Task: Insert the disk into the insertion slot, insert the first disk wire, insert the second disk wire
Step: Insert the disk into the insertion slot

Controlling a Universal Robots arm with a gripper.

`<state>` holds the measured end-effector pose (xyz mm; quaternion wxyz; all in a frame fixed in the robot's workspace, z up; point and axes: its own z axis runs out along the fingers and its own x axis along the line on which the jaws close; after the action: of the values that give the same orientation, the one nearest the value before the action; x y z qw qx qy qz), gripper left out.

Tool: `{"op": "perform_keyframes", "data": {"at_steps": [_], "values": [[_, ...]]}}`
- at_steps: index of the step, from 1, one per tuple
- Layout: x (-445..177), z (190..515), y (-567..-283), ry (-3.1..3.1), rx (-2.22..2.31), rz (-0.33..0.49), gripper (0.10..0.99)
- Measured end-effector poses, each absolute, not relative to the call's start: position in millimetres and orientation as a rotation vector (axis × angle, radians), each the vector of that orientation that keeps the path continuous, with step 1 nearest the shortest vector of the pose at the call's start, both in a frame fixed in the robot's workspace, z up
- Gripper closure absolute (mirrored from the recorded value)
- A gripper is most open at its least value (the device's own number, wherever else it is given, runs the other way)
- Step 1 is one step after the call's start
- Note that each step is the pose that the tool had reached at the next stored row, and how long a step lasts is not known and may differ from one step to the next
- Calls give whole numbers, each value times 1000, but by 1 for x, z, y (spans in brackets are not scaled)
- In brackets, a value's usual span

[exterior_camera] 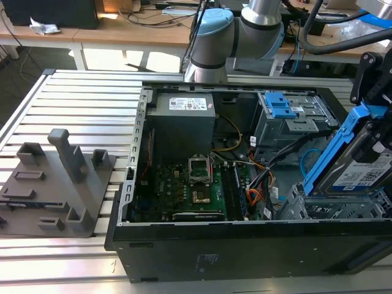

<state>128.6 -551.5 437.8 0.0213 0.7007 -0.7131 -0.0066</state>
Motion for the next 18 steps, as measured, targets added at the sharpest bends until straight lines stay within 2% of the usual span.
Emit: {"op": "perform_keyframes", "data": {"at_steps": [18], "values": [[131, 421, -542, -2210, 2172, -20, 725]]}}
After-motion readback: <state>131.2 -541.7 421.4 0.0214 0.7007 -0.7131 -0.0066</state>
